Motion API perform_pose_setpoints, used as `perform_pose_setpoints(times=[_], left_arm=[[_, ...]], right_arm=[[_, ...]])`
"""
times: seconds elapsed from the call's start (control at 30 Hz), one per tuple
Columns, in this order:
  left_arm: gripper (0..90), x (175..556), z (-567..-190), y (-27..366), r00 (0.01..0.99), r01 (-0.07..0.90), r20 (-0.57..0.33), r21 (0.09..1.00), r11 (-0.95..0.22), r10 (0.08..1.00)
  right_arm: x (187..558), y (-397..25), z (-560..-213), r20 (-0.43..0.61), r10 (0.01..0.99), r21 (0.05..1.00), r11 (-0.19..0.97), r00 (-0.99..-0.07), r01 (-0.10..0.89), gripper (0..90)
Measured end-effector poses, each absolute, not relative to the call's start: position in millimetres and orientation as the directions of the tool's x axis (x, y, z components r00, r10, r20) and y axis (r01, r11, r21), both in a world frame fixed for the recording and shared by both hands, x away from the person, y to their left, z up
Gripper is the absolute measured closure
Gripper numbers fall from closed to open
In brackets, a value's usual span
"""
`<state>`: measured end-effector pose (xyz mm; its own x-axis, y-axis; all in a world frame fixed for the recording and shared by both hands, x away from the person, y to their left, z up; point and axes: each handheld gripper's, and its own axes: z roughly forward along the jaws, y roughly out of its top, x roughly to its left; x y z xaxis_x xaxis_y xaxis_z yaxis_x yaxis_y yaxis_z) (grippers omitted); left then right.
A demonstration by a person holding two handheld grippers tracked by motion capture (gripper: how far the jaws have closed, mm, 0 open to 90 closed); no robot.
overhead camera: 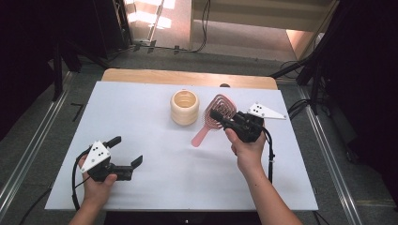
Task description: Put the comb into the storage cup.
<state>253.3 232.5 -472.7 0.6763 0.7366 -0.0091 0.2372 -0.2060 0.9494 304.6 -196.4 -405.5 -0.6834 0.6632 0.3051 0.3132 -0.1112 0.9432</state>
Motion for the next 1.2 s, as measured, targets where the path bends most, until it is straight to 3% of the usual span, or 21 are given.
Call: perform_pose_setpoints(times=[1.2], left_arm=[[0.0, 251, -475, 284, 0.600, 0.252, -0.030, 0.955, -0.154, 0.799]], right_arm=[[325, -204, -385, 0.283, 0.689, 0.953, -0.126, -0.668, 0.274, 62.5]])
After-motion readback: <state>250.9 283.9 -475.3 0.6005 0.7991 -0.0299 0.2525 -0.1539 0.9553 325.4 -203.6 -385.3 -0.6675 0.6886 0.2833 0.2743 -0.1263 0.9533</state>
